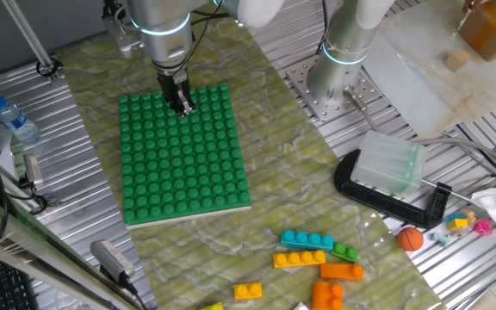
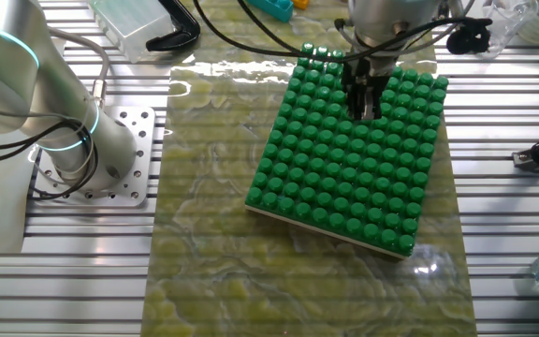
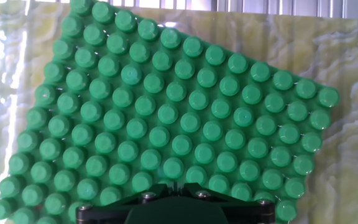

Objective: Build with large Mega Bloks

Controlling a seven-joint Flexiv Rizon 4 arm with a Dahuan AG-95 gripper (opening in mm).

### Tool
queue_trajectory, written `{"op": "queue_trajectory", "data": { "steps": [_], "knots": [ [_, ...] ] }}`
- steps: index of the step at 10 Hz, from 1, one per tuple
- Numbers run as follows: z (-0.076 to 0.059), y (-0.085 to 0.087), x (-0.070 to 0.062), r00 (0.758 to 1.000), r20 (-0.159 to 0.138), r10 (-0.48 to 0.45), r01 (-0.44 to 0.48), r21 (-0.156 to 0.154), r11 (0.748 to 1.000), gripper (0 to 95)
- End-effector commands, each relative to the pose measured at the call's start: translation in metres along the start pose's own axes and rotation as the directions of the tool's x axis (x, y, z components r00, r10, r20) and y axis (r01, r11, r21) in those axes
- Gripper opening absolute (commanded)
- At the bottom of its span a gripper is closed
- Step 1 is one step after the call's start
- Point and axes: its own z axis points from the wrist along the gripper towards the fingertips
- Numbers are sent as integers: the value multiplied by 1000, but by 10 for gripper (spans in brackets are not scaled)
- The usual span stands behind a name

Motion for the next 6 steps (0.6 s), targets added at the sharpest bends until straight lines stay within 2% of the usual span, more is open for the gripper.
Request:
{"op": "queue_trajectory", "data": {
  "steps": [1,6],
  "knots": [
    [1,0,-2,1000,-9,-14,14,0,1000,0],
    [1,0,-2,1000,-2,4,-4,0,1000,0]
  ]
}}
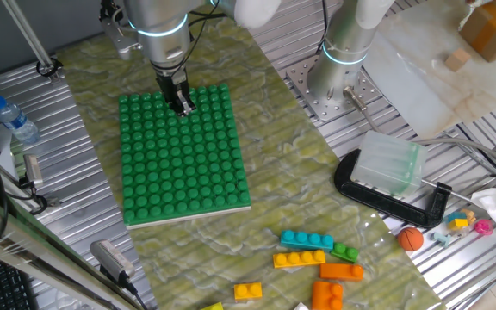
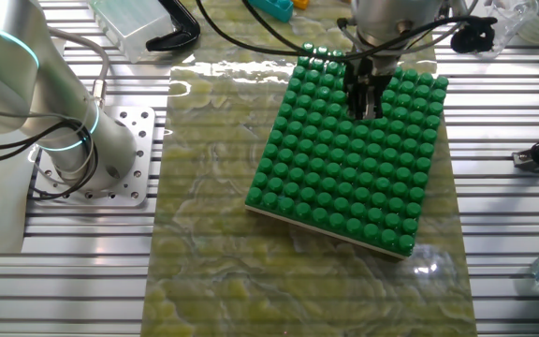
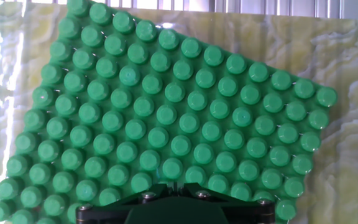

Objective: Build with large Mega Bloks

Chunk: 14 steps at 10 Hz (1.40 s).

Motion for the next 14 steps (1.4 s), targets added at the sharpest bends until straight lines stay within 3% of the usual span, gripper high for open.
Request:
{"op": "queue_trajectory", "data": {
  "steps": [1,3,14],
  "knots": [
    [0,0,0,1000,-3,8,-8,-1,1000,0],
    [0,0,0,1000,-3,6,-6,-13,1000,0],
    [0,0,0,1000,-6,27,-27,-6,1000,0]
  ]
}}
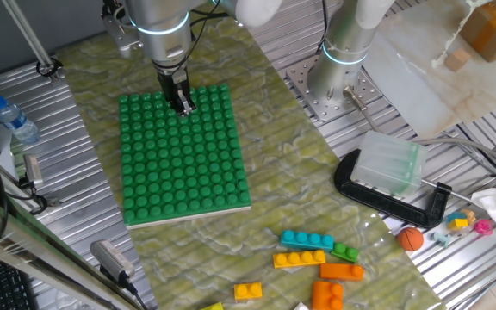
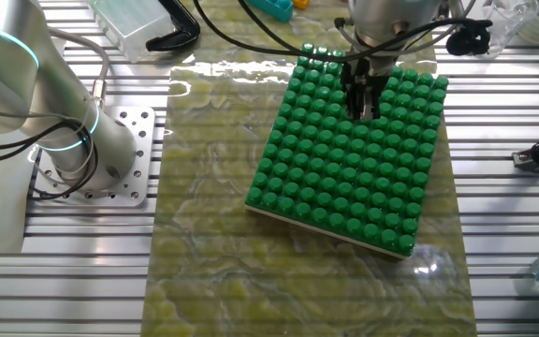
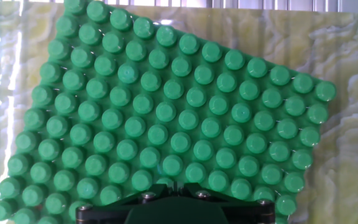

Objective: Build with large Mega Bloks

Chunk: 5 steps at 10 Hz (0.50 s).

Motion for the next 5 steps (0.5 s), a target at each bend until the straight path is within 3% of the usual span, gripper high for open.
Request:
{"op": "queue_trajectory", "data": {
  "steps": [1,5],
  "knots": [
    [0,0,0,1000,1,0,0,0,1000,0],
    [0,0,0,1000,1,2,-2,-2,1000,0]
  ]
}}
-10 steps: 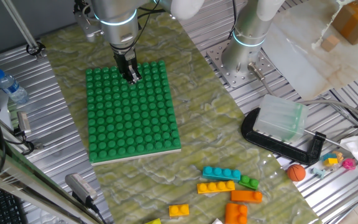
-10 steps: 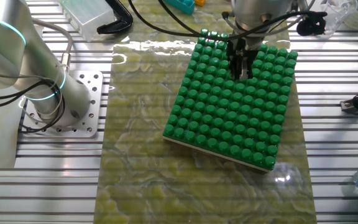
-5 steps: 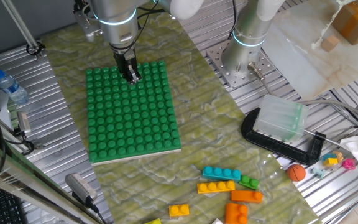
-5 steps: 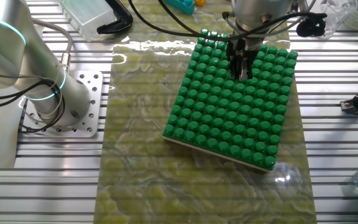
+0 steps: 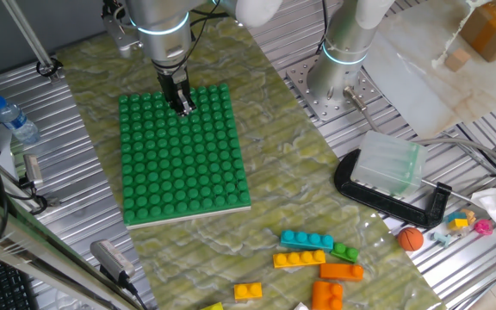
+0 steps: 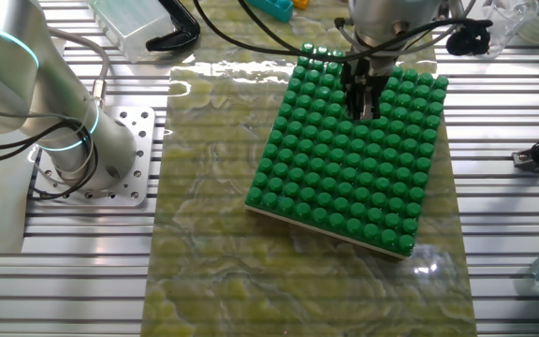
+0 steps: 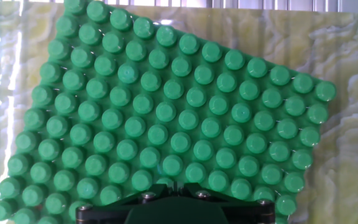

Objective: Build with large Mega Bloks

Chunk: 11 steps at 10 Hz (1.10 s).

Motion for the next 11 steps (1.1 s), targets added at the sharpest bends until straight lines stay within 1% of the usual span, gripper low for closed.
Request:
{"op": "queue_trajectory", "data": {
  "steps": [1,2,5,7,8,9,11],
  "knots": [
    [1,3,-1,1000,0,2,-2,1,1000,0],
    [6,12,-3,1000,2,17,-17,1,1000,0],
    [13,33,-6,999,11,32,-32,1,1000,0],
    [16,50,-10,999,15,39,-39,-1,999,0],
    [16,66,-14,999,15,42,-42,0,999,0],
    [16,74,-16,999,14,46,-46,1,999,0],
    [8,93,-31,999,9,33,-33,1,999,0]
  ]
}}
